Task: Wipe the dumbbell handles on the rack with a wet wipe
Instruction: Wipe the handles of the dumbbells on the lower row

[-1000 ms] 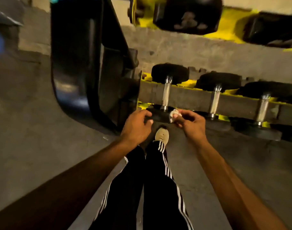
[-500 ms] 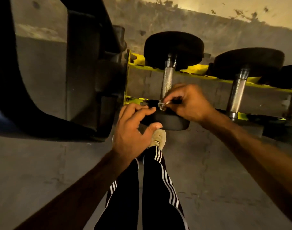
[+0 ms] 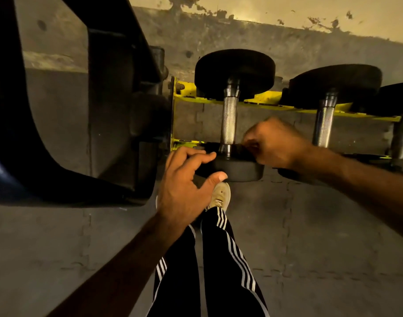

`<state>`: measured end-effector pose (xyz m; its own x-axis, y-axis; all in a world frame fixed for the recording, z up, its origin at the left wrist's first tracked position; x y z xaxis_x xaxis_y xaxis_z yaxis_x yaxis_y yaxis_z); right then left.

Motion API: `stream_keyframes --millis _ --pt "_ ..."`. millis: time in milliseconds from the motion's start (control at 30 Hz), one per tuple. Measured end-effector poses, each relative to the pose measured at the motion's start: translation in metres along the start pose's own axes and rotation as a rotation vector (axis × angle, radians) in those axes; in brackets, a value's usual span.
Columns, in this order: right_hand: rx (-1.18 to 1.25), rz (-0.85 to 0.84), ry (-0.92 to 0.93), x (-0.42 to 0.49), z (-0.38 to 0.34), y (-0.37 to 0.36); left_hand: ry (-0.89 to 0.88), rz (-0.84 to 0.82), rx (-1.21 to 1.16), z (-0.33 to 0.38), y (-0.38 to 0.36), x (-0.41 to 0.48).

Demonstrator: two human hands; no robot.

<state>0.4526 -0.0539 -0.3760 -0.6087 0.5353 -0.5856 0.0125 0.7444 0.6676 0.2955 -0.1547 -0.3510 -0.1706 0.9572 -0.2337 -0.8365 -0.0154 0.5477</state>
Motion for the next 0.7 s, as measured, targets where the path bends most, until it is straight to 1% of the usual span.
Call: stream_keyframes --millis 67,100,167,233,367,433,567,633,700 --pt "0.403 0.158 -0.228 -0.005 0.028 -0.012 -0.003 0.005 -0.007 0.001 0.0 -0.001" --pt "0.566 0.227 -0.305 -0.003 0.037 -0.02 0.0 0.009 -0.011 0.001 0.0 -0.001" --pt "0.73 0.272 -0.377 0.011 0.044 -0.035 0.007 0.021 -0.012 0.001 0.0 -0.002" --pt "0.794 0.215 -0.412 0.023 0.042 -0.047 0.008 0.03 -0.016 0.0 -0.001 -0.002" --pt "0.822 0.086 -0.439 0.023 0.046 -0.054 0.009 0.021 -0.057 -0.001 0.0 0.0" --pt "0.844 0.067 -0.408 0.013 0.05 -0.051 0.004 0.001 -0.056 -0.001 -0.001 0.002" --pt "0.889 0.121 -0.392 0.003 0.053 -0.045 -0.02 -0.008 -0.06 -0.002 0.0 0.004" --pt "0.85 0.091 -0.403 0.011 0.048 -0.048 -0.015 -0.013 -0.064 -0.003 -0.001 0.003" --pt "0.808 0.012 -0.415 0.02 0.04 -0.053 -0.006 -0.026 -0.061 -0.002 -0.001 0.004"
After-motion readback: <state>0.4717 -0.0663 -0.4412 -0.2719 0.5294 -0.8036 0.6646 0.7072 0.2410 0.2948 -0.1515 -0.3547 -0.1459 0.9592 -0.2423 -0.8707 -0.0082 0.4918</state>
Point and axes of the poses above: each hand's wrist, its own x-axis towards the middle knuckle, its own y-axis out of the back of the hand, z = x × y, the point moved 9 cm from there along x, towards the middle knuckle, and after that the axes turned 4 degrees about y, right-handed, at the moved point
